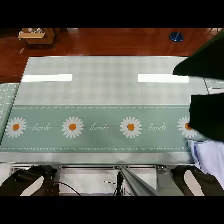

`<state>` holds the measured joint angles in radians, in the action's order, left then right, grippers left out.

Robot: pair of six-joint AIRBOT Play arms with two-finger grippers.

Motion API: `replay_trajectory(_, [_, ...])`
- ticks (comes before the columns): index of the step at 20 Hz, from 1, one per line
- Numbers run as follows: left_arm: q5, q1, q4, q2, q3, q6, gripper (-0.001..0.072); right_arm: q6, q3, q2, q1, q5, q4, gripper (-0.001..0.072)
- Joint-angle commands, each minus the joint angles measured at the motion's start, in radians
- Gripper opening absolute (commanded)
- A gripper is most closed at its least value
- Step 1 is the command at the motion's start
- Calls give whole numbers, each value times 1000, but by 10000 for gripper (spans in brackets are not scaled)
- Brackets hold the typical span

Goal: Fold the shirts.

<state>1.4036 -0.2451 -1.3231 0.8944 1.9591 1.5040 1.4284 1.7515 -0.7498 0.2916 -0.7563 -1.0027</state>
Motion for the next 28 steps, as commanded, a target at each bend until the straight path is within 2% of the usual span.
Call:
replay_trajectory(1, [103, 0, 34, -46, 5, 1, 478, -12, 18, -36, 0, -210, -4, 22])
replay_trajectory(3, [187, 0, 34, -42, 4, 3, 478, -23, 18, -109, 0, -333, -3, 22])
replay_trajectory(5, [238, 0, 34, -39, 2, 41, 478, -23, 18, -198, -1, -451, 13, 22])
replay_trajectory(8, [257, 0, 34, -37, 2, 46, 477, -23, 18, -333, -27, -624, 113, 23])
replay_trajectory(10, [257, 0, 34, -36, -9, 46, 476, -23, 18, -406, -138, -688, 76, 23])
replay_trajectory(12, [257, 0, 34, -34, -39, 46, 469, -18, 18, -477, -305, -714, 14, 22])
replay_trajectory(17, [259, 0, 34, -33, -170, 46, 470, -19, 14, -676, -770, -678, -108, 23])
replay_trajectory(24, [263, 0, 21, -33, -295, 27, 469, -21, 14, -949, -1211, -657, -139, 24])
replay_trajectory(25, [263, 0, -1, -33, -303, 27, 469, -34, 14, -967, -1242, -658, -159, 50])
replay_trajectory(27, [264, 0, -70, -33, -304, 25, 469, -71, 14, -973, -1265, -668, -235, 334])
replay_trajectory(28, [265, 0, -104, -33, -304, 17, 469, -76, 14, -961, -1260, -676, -288, 431])
